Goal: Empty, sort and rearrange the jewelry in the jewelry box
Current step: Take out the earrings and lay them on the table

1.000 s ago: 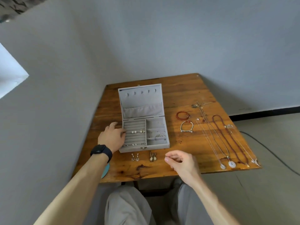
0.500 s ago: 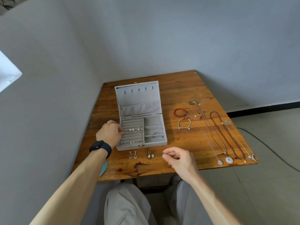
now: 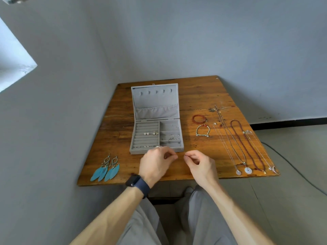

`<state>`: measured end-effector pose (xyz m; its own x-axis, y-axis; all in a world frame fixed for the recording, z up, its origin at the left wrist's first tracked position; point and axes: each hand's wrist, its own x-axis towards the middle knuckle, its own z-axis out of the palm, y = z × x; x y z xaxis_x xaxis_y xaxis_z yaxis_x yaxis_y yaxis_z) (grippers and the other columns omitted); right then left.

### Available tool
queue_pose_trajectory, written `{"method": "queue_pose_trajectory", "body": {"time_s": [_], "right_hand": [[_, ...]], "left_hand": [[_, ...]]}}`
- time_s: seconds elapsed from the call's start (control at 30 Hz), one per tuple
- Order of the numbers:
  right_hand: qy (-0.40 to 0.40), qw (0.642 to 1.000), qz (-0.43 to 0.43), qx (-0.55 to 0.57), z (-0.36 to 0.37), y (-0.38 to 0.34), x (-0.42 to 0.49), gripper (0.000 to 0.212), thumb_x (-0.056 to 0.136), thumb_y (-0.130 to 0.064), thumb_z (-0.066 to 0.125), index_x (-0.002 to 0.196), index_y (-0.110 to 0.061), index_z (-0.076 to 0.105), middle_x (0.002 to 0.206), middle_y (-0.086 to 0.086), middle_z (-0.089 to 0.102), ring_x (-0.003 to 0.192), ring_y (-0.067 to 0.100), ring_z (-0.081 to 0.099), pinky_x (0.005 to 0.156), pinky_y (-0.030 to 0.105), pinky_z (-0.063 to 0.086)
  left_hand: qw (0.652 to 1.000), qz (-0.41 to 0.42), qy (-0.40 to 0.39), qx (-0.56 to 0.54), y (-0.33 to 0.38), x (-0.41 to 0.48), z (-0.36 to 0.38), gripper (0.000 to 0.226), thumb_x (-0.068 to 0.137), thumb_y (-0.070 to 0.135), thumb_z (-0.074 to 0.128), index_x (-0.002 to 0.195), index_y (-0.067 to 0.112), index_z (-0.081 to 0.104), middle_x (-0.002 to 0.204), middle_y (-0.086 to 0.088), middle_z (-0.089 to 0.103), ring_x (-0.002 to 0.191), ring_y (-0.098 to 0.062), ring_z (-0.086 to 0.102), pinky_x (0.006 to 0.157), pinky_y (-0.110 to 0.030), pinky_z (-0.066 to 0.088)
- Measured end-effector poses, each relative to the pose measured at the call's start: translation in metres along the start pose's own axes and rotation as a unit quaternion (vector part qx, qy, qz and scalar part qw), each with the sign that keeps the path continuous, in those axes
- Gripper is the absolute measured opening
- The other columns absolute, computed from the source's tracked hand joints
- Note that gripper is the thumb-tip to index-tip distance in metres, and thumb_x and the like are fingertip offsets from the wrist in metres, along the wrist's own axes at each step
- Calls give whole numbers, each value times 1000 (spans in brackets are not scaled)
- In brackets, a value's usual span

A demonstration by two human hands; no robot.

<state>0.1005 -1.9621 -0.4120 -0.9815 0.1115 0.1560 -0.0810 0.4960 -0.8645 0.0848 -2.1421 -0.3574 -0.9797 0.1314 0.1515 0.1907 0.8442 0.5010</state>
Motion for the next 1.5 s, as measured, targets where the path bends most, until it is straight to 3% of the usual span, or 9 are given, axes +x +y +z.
{"method": "queue_pose_trajectory", "body": {"time_s": [0.1, 0.2, 0.33, 0.5, 0.7, 0.87, 1.03, 1.23, 1.5], "right_hand": [[40, 994, -37, -98, -8, 7, 0, 7, 90, -30, 72, 97, -32, 73, 89, -25, 63, 84, 3, 58, 72, 21, 45], [16, 990, -29, -141, -14, 14, 4, 7, 89, -33, 73, 96, -34, 74, 96, -19, 62, 89, 12, 56, 81, 27, 36], [3, 989, -12, -145, -14, 18, 8, 7, 86, -39, 74, 93, -38, 74, 93, -23, 57, 88, 9, 55, 80, 28, 40], [4, 992, -13, -127, -15, 21, 8, 9, 86, -43, 73, 94, -39, 74, 95, -25, 57, 87, 2, 52, 97, 28, 36], [7, 992, -17, -122, -16, 23, 5, 17, 87, -44, 72, 102, -37, 76, 100, -22, 60, 94, 5, 52, 84, 24, 37], [9, 991, -22, -134, -15, 27, 4, 18, 88, -42, 71, 104, -36, 76, 104, -19, 64, 98, 8, 56, 82, 17, 27], [21, 987, -24, -160, -11, 25, 4, 15, 88, -41, 71, 102, -36, 76, 103, -15, 65, 96, 12, 58, 84, 23, 31], [26, 984, -29, -171, -11, 23, 4, 15, 89, -41, 71, 102, -37, 76, 102, -15, 65, 93, 14, 56, 73, 25, 36], [19, 984, -31, -175, -11, 23, 3, 19, 89, -43, 71, 106, -36, 76, 105, -14, 65, 96, 14, 59, 80, 25, 34]], "left_hand": [[1000, -12, -21, 2, 8, -3, 24, 13, 91, 48, 64, 97, 39, 70, 91, 18, 67, 84, -4, 62, 65, -23, 53], [999, -32, -19, 0, 11, 0, 37, 14, 91, 48, 63, 99, 38, 70, 96, 16, 69, 87, -8, 64, 70, -29, 57], [998, -49, -29, -20, 13, 3, 47, 14, 93, 42, 65, 101, 34, 72, 100, 10, 71, 91, -10, 66, 75, -30, 58], [998, -59, -30, -20, 11, 6, 49, 14, 92, 42, 64, 100, 33, 72, 99, 10, 70, 88, -9, 64, 71, -25, 55], [998, -53, -26, -6, 14, 3, 50, 15, 92, 44, 61, 101, 33, 68, 94, 10, 64, 83, -9, 62, 66, -24, 53], [998, -52, -30, -5, 14, 2, 50, 15, 92, 41, 62, 103, 33, 67, 94, 10, 63, 85, -10, 62, 70, -28, 57], [998, -57, -28, 0, 15, 3, 50, 13, 94, 41, 61, 100, 32, 67, 92, 11, 62, 83, -9, 61, 71, -29, 57], [998, -56, -29, -7, 15, 2, 48, 14, 94, 38, 62, 102, 29, 68, 95, 7, 64, 85, -10, 61, 71, -25, 54], [999, -46, -23, -9, 16, 1, 45, 18, 96, 36, 61, 109, 25, 69, 100, 5, 65, 85, -7, 57, 68, -18, 42]]}}
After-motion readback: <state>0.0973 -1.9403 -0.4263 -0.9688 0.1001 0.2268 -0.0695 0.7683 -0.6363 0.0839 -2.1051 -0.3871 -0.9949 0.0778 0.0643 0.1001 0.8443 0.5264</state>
